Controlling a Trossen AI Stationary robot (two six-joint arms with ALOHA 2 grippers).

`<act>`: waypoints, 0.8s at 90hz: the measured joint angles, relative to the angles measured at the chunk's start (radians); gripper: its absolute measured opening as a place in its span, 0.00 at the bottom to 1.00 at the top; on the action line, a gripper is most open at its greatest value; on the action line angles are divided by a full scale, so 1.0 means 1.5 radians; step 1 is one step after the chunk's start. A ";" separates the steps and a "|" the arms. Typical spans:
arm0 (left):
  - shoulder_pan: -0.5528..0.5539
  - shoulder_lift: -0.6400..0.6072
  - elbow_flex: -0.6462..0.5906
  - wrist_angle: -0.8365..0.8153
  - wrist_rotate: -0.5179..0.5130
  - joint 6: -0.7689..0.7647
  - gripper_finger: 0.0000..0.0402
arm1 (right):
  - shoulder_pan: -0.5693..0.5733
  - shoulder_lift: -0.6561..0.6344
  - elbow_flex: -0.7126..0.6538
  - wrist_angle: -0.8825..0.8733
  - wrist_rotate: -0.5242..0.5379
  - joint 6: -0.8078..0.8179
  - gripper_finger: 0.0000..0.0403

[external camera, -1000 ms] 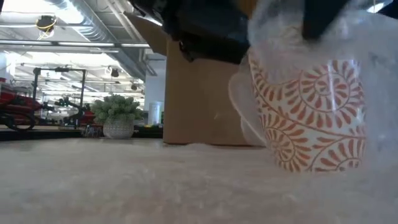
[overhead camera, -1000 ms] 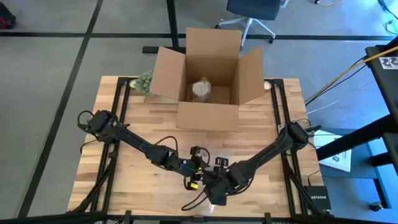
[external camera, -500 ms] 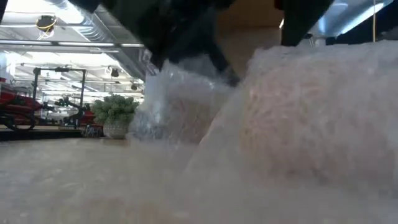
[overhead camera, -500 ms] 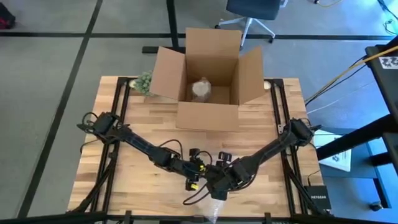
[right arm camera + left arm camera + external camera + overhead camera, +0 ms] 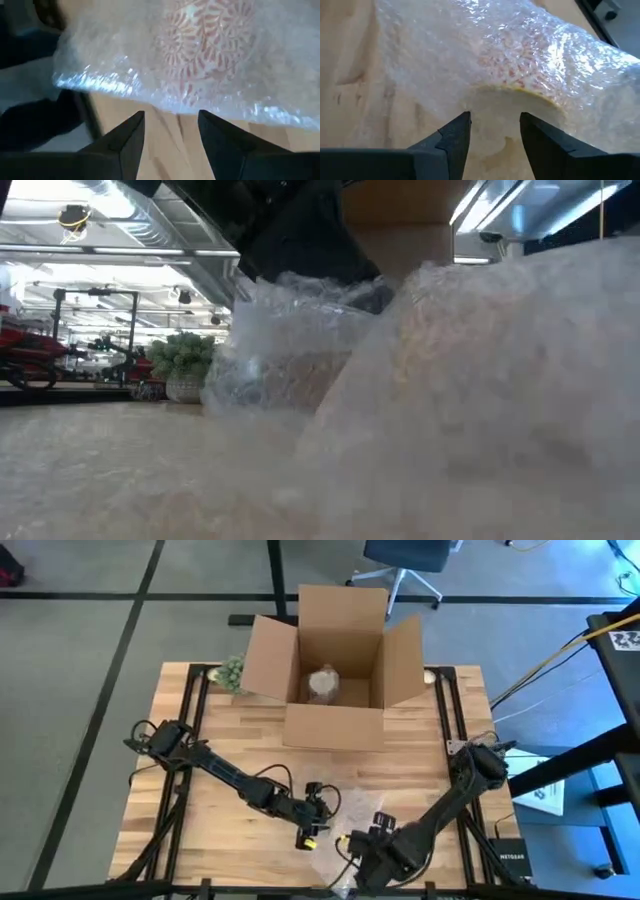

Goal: Wrap mug
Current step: Wrap the orange mug with bubble wrap

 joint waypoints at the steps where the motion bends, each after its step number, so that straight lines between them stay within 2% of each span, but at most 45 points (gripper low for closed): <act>1: 0.000 0.000 0.000 0.003 0.003 0.000 0.38 | 0.001 0.003 0.000 0.000 0.005 0.001 0.43; 9: 0.000 0.000 0.000 0.023 0.021 0.000 0.38 | 0.000 0.029 -0.001 0.011 0.033 -0.002 0.43; 28: -0.003 0.000 0.000 0.054 0.046 -0.014 0.38 | -0.002 0.063 0.003 -0.005 0.045 -0.009 0.43; 46: -0.001 0.000 0.000 0.058 0.049 -0.041 0.38 | -0.002 0.068 0.002 0.000 0.082 -0.017 0.43; 72: 0.001 -0.003 0.031 0.090 0.047 -0.049 0.38 | -0.006 0.089 -0.004 0.037 0.087 -0.022 0.43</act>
